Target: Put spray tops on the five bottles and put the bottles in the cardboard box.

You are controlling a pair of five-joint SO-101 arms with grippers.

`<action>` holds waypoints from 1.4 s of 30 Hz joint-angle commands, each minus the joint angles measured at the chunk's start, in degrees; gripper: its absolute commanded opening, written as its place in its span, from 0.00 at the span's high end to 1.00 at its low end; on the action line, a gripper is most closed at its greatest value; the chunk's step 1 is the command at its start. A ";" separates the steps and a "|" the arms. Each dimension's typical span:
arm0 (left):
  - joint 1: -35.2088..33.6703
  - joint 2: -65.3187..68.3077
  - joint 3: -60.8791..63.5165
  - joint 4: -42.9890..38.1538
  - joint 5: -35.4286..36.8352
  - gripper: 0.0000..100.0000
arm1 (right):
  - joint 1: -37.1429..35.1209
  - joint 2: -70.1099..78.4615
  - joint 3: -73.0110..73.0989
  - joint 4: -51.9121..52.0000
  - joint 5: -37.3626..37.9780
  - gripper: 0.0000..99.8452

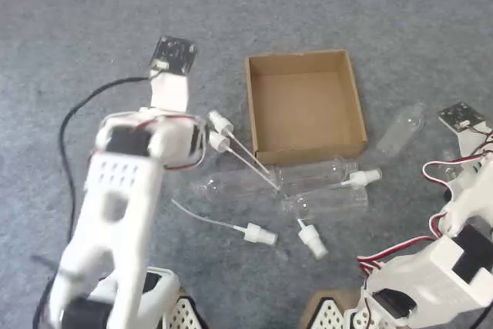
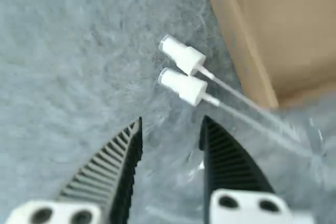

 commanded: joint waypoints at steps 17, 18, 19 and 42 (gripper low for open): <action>0.44 27.08 -3.47 -22.59 24.70 0.82 | 1.01 0.13 -0.09 0.48 0.97 0.85; 0.53 28.22 -3.47 -23.03 24.70 0.82 | 1.01 0.13 -0.09 0.48 0.97 0.85; 0.62 29.27 -3.47 -23.21 24.70 0.82 | 1.01 0.13 -0.09 0.57 0.97 0.85; 0.70 31.47 -3.30 -18.99 24.44 0.84 | 1.10 0.13 1.85 0.22 1.14 0.86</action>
